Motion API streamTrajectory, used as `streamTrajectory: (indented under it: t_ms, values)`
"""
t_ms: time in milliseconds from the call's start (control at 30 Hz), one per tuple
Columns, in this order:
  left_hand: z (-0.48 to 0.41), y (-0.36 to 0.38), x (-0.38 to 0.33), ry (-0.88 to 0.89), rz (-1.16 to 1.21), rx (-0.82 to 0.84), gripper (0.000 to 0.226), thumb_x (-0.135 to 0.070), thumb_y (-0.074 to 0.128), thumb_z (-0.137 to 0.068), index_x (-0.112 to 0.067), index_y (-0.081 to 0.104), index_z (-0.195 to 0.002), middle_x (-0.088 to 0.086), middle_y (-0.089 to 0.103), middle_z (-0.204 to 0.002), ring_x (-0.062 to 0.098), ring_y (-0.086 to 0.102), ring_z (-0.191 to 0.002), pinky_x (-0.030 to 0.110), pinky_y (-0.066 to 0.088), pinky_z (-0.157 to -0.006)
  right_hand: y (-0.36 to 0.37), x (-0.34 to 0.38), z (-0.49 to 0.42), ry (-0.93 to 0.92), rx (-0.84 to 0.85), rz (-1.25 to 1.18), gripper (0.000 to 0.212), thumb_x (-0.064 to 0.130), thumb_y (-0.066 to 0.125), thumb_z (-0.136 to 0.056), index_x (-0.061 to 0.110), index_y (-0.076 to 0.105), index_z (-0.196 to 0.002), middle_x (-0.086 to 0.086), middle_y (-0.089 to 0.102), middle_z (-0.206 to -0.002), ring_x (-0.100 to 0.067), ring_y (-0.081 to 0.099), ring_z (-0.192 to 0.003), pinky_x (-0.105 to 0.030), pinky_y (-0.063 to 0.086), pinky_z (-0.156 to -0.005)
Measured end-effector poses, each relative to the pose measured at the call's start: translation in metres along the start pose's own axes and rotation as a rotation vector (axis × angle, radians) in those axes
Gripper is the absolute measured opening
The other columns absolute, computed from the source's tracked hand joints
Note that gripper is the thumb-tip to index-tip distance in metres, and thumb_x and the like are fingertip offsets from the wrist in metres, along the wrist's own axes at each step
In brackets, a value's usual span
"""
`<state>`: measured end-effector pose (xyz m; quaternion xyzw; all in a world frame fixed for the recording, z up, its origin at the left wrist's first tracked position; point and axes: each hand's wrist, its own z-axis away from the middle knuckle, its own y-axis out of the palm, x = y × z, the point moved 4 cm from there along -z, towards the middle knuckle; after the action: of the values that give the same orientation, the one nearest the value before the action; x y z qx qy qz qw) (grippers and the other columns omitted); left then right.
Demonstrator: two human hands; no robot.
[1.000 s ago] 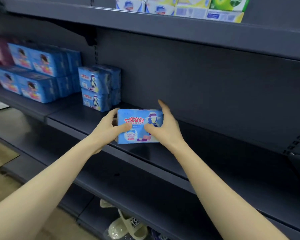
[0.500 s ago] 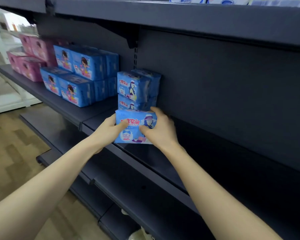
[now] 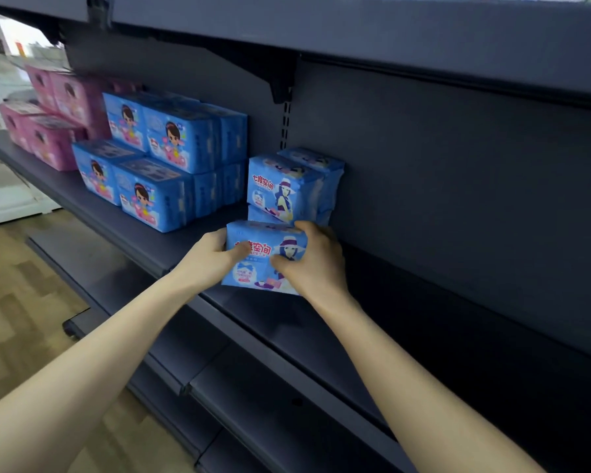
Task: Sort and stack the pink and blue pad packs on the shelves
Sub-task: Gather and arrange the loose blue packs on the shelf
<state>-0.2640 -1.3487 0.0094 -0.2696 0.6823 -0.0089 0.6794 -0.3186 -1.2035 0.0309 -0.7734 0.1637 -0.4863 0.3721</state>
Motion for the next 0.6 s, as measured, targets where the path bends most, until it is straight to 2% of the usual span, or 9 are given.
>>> streamTrajectory:
  t_ms: [100, 233, 300, 367, 467, 600]
  values:
    - [-0.010, -0.006, 0.006, 0.009, 0.007, 0.028, 0.017, -0.017, 0.050, -0.095, -0.015, 0.057, -0.111, 0.003, 0.067, -0.108, 0.018, 0.064, -0.098, 0.036, 0.049, -0.092, 0.007, 0.003, -0.004, 0.016, -0.005, 0.008, 0.058, 0.027, 0.067, -0.081, 0.018, 0.043, -0.133, -0.006, 0.039, -0.132, -0.021, 0.048, -0.117, -0.026, 0.039, -0.094]
    - [-0.022, -0.012, 0.014, 0.035, 0.020, 0.063, 0.017, -0.017, 0.050, -0.095, -0.018, 0.055, -0.111, -0.003, 0.065, -0.103, 0.007, 0.062, -0.088, 0.022, 0.048, -0.077, 0.017, 0.009, -0.010, 0.047, -0.013, 0.041, 0.059, 0.028, 0.067, -0.081, 0.019, 0.042, -0.134, -0.006, 0.038, -0.132, -0.022, 0.050, -0.116, -0.026, 0.039, -0.094]
    - [-0.029, -0.016, 0.017, 0.048, 0.023, 0.095, 0.018, -0.017, 0.049, -0.095, -0.019, 0.054, -0.113, -0.003, 0.065, -0.103, 0.005, 0.061, -0.087, 0.019, 0.047, -0.075, 0.021, 0.012, -0.012, 0.072, -0.030, 0.058, 0.059, 0.028, 0.067, -0.081, 0.018, 0.042, -0.135, -0.005, 0.038, -0.131, -0.022, 0.050, -0.115, -0.025, 0.039, -0.093]
    - [-0.035, -0.022, 0.020, 0.064, 0.010, 0.133, 0.019, -0.016, 0.049, -0.095, -0.020, 0.053, -0.113, -0.003, 0.064, -0.105, 0.007, 0.061, -0.089, 0.021, 0.048, -0.078, 0.026, 0.016, -0.015, 0.101, -0.044, 0.080, 0.058, 0.028, 0.066, -0.082, 0.017, 0.042, -0.134, -0.006, 0.039, -0.131, -0.022, 0.050, -0.114, -0.024, 0.038, -0.091]
    - [-0.044, -0.030, 0.024, 0.076, -0.030, 0.189, 0.019, -0.017, 0.050, -0.094, -0.019, 0.054, -0.113, 0.000, 0.065, -0.107, 0.016, 0.062, -0.096, 0.031, 0.048, -0.087, 0.035, 0.022, -0.017, 0.141, -0.068, 0.114, 0.056, 0.029, 0.066, -0.082, 0.016, 0.044, -0.132, -0.006, 0.040, -0.129, -0.023, 0.051, -0.112, -0.022, 0.038, -0.086]
    - [-0.056, -0.041, 0.031, 0.104, -0.081, 0.257, 0.015, -0.016, 0.051, -0.094, -0.018, 0.054, -0.109, 0.000, 0.063, -0.103, 0.015, 0.061, -0.091, 0.027, 0.046, -0.080, 0.048, 0.030, -0.019, 0.188, -0.115, 0.139, 0.052, 0.028, 0.067, -0.080, 0.017, 0.048, -0.127, -0.006, 0.039, -0.127, -0.022, 0.053, -0.108, -0.022, 0.038, -0.083]
